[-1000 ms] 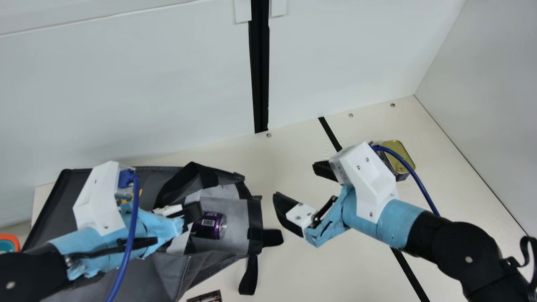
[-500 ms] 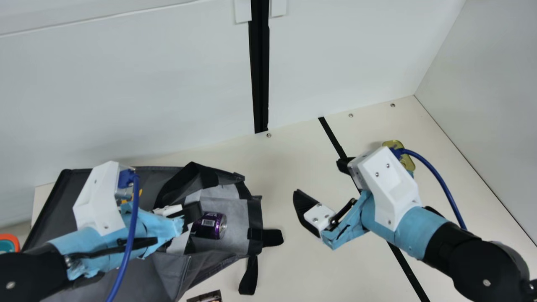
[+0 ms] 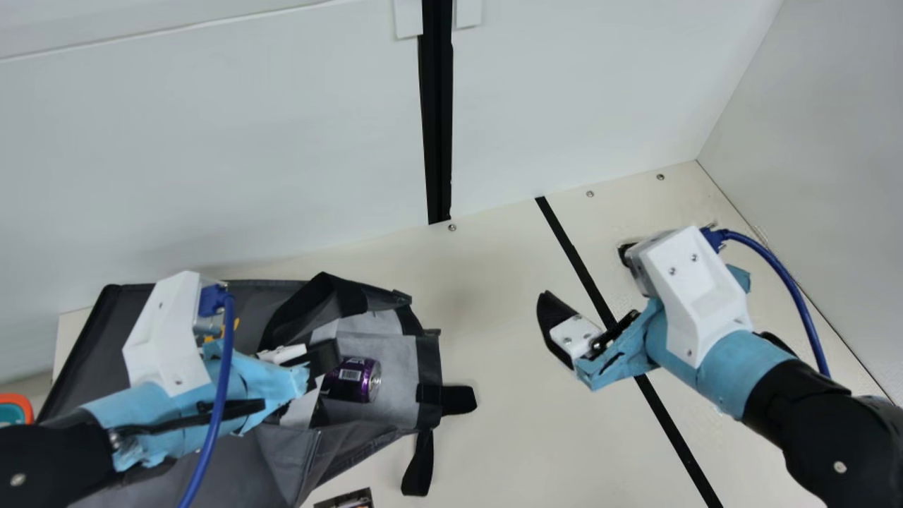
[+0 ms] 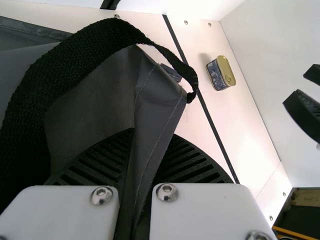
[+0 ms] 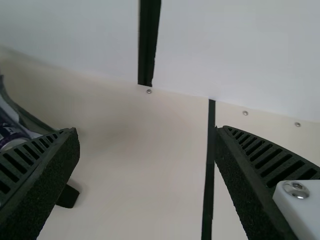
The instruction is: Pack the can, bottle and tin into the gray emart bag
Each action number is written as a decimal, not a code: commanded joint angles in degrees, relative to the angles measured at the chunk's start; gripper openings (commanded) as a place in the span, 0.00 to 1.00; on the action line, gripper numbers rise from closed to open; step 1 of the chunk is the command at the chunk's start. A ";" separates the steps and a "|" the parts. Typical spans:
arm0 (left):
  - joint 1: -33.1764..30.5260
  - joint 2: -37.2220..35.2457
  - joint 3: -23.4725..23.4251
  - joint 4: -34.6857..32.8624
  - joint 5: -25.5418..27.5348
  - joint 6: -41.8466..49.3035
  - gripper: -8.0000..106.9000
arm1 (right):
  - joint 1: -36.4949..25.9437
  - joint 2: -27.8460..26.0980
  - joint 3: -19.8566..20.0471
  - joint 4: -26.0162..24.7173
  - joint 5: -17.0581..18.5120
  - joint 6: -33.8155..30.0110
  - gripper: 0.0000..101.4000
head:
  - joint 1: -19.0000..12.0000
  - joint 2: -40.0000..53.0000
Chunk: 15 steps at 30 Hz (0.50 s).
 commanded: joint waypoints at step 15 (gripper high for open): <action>0.00 0.00 0.00 0.00 0.00 0.00 0.16 | -4.55 -1.50 -2.80 -13.28 1.93 11.97 0.90 | -1.30 -0.05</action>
